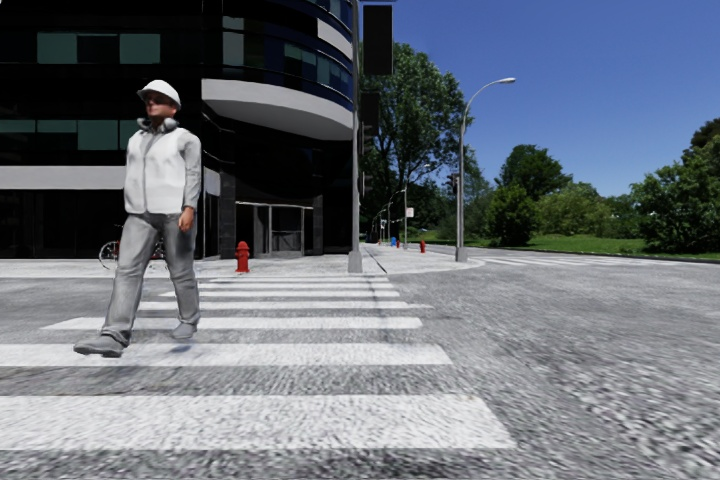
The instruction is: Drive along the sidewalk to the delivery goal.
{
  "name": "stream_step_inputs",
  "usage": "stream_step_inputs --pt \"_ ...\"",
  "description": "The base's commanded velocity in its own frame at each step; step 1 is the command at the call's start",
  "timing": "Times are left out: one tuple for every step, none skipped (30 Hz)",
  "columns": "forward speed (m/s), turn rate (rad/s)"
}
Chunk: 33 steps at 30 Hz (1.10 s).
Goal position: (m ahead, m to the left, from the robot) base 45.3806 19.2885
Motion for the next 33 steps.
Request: stream_step_inputs --pt "2.00 0.00" --pt "2.00 0.00" --pt "2.00 0.00" --pt "2.00 0.00" --pt "2.00 0.00" --pt "2.00 0.00" --pt "2.00 0.00" --pt "2.00 0.00" --pt "2.00 0.00" --pt "2.00 0.00" --pt "2.00 0.00" --pt "2.00 0.00" --pt "2.00 0.00" --pt "2.00 0.00" --pt "2.00 0.00" --pt "2.00 0.00" --pt "2.00 0.00" --pt "2.00 0.00" --pt "2.00 0.00" --pt "2.00 0.00" --pt "2.00 0.00" --pt "2.00 0.13" --pt "2.00 0.13" --pt "2.00 0.39" --pt "2.00 0.59" --pt "2.00 0.77" --pt "2.00 0.83" --pt "2.00 0.84" --pt "2.00 0.83" --pt "2.00 0.37" --pt "2.00 0.18" --pt "2.00 0.12" --pt "2.00 0.05"
